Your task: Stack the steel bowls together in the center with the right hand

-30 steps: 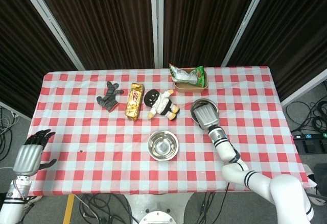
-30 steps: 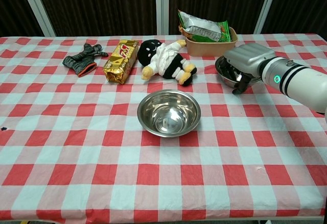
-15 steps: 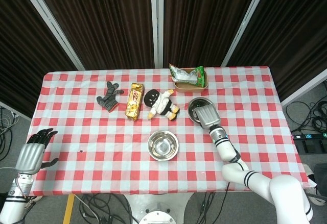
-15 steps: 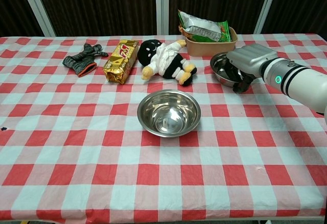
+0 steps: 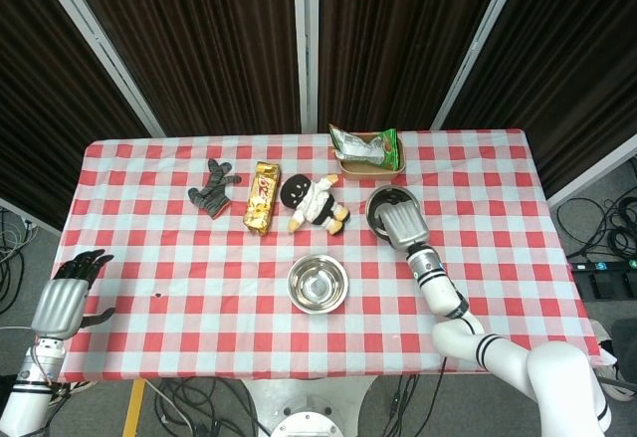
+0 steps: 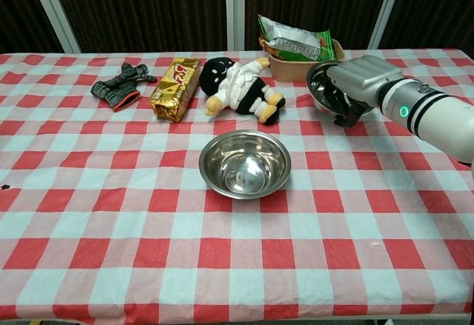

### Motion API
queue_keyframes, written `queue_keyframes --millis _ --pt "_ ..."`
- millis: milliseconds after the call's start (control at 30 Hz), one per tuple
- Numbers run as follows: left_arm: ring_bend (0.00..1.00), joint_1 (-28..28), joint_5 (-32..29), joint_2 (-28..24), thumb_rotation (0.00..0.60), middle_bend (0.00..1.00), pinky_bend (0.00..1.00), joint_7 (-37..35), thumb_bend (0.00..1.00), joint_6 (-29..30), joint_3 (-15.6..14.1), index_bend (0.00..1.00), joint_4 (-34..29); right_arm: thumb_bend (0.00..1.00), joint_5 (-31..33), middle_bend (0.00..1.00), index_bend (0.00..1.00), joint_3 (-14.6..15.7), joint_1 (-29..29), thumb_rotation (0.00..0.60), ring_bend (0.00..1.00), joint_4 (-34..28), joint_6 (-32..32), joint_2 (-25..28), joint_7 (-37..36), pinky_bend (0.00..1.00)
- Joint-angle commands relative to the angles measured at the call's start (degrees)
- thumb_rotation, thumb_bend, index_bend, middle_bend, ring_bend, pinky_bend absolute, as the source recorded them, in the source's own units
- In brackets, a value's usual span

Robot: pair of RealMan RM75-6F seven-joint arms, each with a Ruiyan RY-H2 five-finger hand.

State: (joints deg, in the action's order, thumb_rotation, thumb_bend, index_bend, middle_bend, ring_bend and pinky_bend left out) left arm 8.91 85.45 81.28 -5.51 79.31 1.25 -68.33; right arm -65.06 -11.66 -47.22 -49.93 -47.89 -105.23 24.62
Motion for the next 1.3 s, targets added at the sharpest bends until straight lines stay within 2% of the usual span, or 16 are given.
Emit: queue_keyframes --millis 33,167,267,367,500,733,1067,1167,1300 --pt "0.15 -0.06 -0.03 0.01 0.600 0.25 0.22 -0.13 0.13 0.10 0.01 0.23 0.07 0.28 -1.00 0.65 0.75 -0.31 0.18 0.600 0.54 -2.51 -1.82 1.13 0.23 0.55" --pt "0.15 -0.14 -0.16 0.01 0.600 0.25 0.22 -0.25 0.13 0.26 0.07 0.23 0.19 0.28 -3.96 0.65 0.75 0.25 0.98 0.600 0.54 -10.00 -6.14 3.92 1.29 0.55" --pt "0.15 -0.20 -0.37 0.11 0.600 0.25 0.22 -0.14 0.13 0.34 0.19 0.23 0.26 0.28 -7.54 0.65 0.75 1.46 1.80 0.600 0.54 -19.20 -9.79 7.04 2.72 0.55" --pt "0.15 -0.32 -0.63 0.17 0.600 0.25 0.22 0.07 0.13 0.46 0.31 0.23 0.22 0.28 -10.19 0.65 0.75 3.01 2.26 0.600 0.54 -27.27 -11.24 9.53 4.71 0.55" --pt "0.15 -0.55 -0.81 0.00 0.600 0.24 0.22 0.23 0.13 0.66 0.31 0.23 -0.04 0.28 -11.52 0.65 0.75 4.73 2.50 0.600 0.54 -34.40 -10.74 11.24 6.25 0.55" --pt "0.15 -0.99 -0.84 -0.59 0.600 0.25 0.22 -0.99 0.13 1.24 0.31 0.23 -0.23 0.28 -9.37 0.65 0.75 5.89 1.51 0.600 0.54 -35.57 -6.74 10.08 8.19 0.55" --pt "0.15 -1.36 -1.34 -1.09 0.600 0.25 0.22 -3.56 0.13 1.08 0.50 0.23 0.44 0.26 -7.68 0.64 0.75 5.50 0.02 0.600 0.54 -33.77 -4.27 7.44 8.61 0.54" --pt "0.15 -1.30 -1.38 -1.09 0.600 0.25 0.22 -4.06 0.13 1.02 0.62 0.23 0.56 0.20 -7.82 0.63 0.73 5.30 -0.46 0.600 0.54 -33.91 -3.74 7.42 8.13 0.53" --pt "0.15 -1.29 -1.34 -1.25 0.600 0.25 0.22 -4.82 0.13 1.05 0.73 0.23 0.67 0.03 -8.51 0.56 0.65 5.35 -1.11 0.600 0.46 -34.80 -2.22 8.67 5.99 0.48"
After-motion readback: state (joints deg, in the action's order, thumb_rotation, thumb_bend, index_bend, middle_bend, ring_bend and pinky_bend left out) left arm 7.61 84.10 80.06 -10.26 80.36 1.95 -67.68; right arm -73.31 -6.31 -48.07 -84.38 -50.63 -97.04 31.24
